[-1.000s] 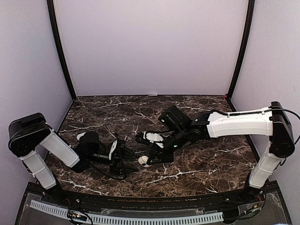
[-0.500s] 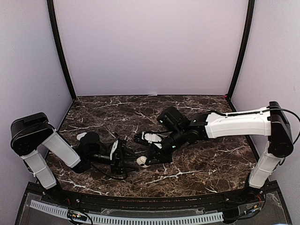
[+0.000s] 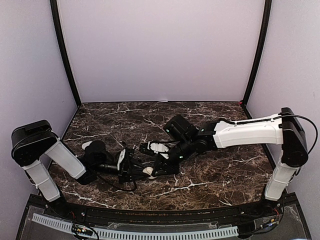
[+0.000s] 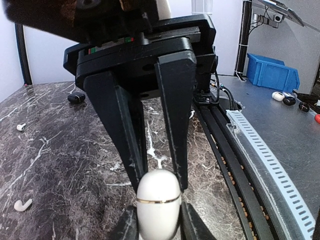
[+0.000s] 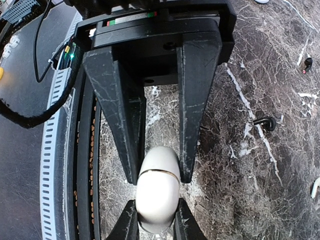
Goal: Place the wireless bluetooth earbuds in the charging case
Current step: Pass from the right arm to the left
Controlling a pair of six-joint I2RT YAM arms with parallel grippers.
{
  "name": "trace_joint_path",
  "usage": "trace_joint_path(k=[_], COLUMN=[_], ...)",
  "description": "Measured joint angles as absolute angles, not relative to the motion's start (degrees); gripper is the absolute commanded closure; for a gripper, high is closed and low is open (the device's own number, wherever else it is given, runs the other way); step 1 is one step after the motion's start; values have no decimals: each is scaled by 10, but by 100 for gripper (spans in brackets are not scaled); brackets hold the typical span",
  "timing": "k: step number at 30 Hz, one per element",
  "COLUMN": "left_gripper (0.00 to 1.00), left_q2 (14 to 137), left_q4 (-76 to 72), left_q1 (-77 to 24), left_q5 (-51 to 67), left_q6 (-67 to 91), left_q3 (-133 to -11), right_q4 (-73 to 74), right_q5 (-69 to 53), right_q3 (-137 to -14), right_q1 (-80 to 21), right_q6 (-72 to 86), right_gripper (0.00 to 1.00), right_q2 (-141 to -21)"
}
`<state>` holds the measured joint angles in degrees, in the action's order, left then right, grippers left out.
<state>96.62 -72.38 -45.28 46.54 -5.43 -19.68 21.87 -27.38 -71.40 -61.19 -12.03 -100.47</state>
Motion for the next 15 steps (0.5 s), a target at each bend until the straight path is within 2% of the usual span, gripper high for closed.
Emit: trace_joint_path(k=[5,7,15], left_gripper=[58,55,62], left_q2=[966,966,966], left_q4=[-724,-723,-719], left_q1=[-453,-453,-453], left_q5=[467,468,471], left_q6=[-59,-61,-67], left_q3=[-197,-197,-197], right_q4=[219,219,219], right_q5=[-272,-272,-271], right_q3=[-716,-716,-716], right_q1=[-612,-612,-612], right_q6=[-122,-122,-122], right_gripper=[100,100,100], right_q2=[-1006,-1006,-1006])
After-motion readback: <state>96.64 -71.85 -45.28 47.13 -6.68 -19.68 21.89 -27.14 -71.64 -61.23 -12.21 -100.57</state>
